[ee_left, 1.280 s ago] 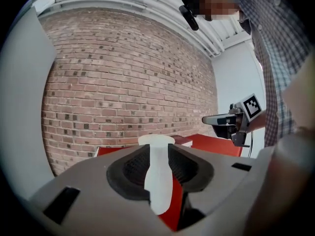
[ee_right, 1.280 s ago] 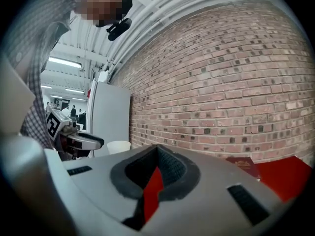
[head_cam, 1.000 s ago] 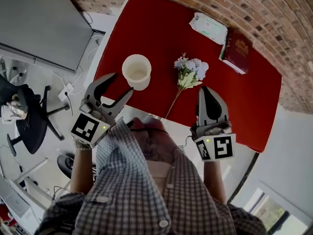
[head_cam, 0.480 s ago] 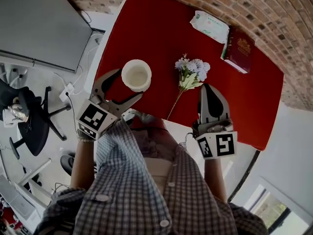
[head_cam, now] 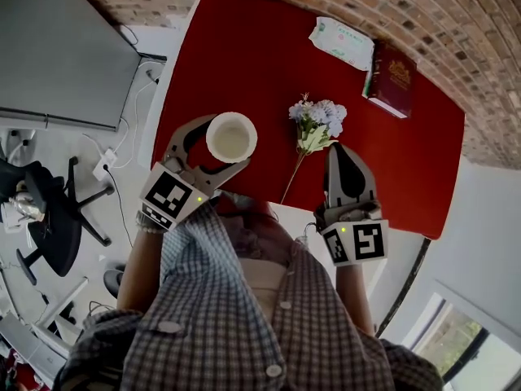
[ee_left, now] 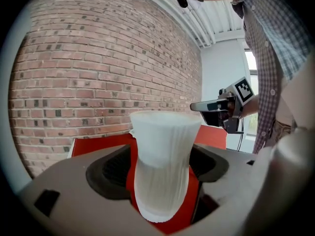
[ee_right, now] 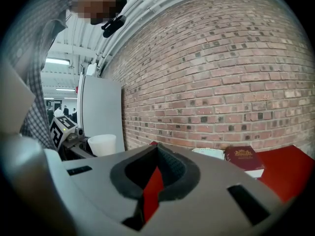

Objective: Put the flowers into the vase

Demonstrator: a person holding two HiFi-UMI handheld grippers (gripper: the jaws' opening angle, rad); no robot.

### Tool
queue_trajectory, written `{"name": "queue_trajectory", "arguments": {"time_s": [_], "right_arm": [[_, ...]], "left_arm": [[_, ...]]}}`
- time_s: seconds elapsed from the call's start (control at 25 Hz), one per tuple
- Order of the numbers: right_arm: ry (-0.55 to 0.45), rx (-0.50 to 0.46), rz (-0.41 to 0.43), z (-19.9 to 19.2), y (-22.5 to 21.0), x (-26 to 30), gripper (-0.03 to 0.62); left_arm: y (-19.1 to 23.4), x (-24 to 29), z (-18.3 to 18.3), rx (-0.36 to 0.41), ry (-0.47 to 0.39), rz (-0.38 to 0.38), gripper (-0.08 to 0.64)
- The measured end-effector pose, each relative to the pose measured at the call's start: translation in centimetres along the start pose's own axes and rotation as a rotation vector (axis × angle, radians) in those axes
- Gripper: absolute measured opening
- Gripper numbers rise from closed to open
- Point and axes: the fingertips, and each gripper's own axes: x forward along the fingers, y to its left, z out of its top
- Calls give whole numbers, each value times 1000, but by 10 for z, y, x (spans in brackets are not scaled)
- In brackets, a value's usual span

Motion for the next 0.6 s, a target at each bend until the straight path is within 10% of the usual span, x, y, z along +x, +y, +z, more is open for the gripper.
{"name": "queue_trajectory", "arguments": {"time_s": [0.52, 0.6], "right_arm": [[291, 113, -195, -62, -39, 15, 6], [341, 152, -177, -83, -41, 18, 101]], "left_arm": [[-3, 1, -2, 19, 0, -71, 335], [-3, 2, -1, 24, 0, -80, 335]]}}
